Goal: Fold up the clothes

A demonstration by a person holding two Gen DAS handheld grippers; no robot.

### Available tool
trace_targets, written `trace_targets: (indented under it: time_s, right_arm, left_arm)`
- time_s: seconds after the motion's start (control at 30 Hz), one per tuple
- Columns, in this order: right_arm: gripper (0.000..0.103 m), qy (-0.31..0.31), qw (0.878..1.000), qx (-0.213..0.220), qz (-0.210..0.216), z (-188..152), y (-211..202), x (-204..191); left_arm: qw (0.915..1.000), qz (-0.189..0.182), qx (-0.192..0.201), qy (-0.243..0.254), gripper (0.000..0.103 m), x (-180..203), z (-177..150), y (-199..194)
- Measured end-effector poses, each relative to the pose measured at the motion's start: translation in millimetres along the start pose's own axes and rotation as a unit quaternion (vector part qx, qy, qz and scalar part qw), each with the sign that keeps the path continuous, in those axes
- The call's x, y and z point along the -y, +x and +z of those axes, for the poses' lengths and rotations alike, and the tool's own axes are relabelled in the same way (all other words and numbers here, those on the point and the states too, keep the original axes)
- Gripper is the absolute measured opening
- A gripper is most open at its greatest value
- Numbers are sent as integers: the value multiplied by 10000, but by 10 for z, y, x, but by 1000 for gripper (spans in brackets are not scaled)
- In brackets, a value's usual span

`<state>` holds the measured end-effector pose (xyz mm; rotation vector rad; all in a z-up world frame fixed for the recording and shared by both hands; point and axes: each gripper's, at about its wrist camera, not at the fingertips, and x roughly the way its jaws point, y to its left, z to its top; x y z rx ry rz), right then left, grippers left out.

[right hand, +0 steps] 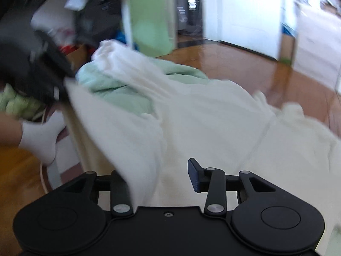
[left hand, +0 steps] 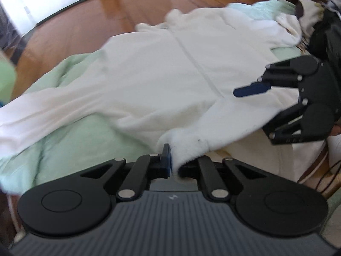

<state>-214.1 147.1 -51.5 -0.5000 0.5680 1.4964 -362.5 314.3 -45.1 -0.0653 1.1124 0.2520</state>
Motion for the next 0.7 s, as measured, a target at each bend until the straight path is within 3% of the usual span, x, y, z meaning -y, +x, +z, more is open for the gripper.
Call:
trace_targets:
  time_s: [0.13, 0.2, 0.33, 0.4, 0.47, 0.53, 0.57, 0.63, 0.7]
  right_arm:
    - [43, -631, 9974, -163, 298, 5, -23, -271]
    - [36, -1054, 9936, -185, 351, -42, -52, -412]
    - [35, -1327, 9869, -502, 770, -200, -21, -549]
    - [36, -1450, 9848, -735, 610, -305, 39, -571]
    - [39, -1438, 9852, -840, 408, -380, 51, -536]
    - [39, -1329, 9870, -890, 151, -398, 29, -453]
    - [39, -1213, 9890, -850, 52, -371, -5, -394]
    - [39, -981, 9922, -768, 38, -327, -81, -305]
    - [38, -900, 9924, -791, 271, -349, -128, -300]
  left_arm:
    - [9943, 111, -423, -973, 5, -124, -305, -163]
    - [9888, 213, -509, -1388, 5, -158, -528, -172]
    - [9827, 752, -335, -1658, 5, -64, -854, -74]
    - [9755, 927, -140, -1989, 5, -65, -960, -19]
    - [9595, 882, 256, -2664, 5, -119, -966, -47]
    - [9457, 993, 1011, -2925, 5, -67, -933, -201]
    - [9403, 1252, 1379, -2848, 5, 18, -914, -283]
    - [9166, 1697, 2016, -3006, 5, 190, -931, -425]
    - [8957, 1589, 2128, -3566, 4, 206, -1012, -422]
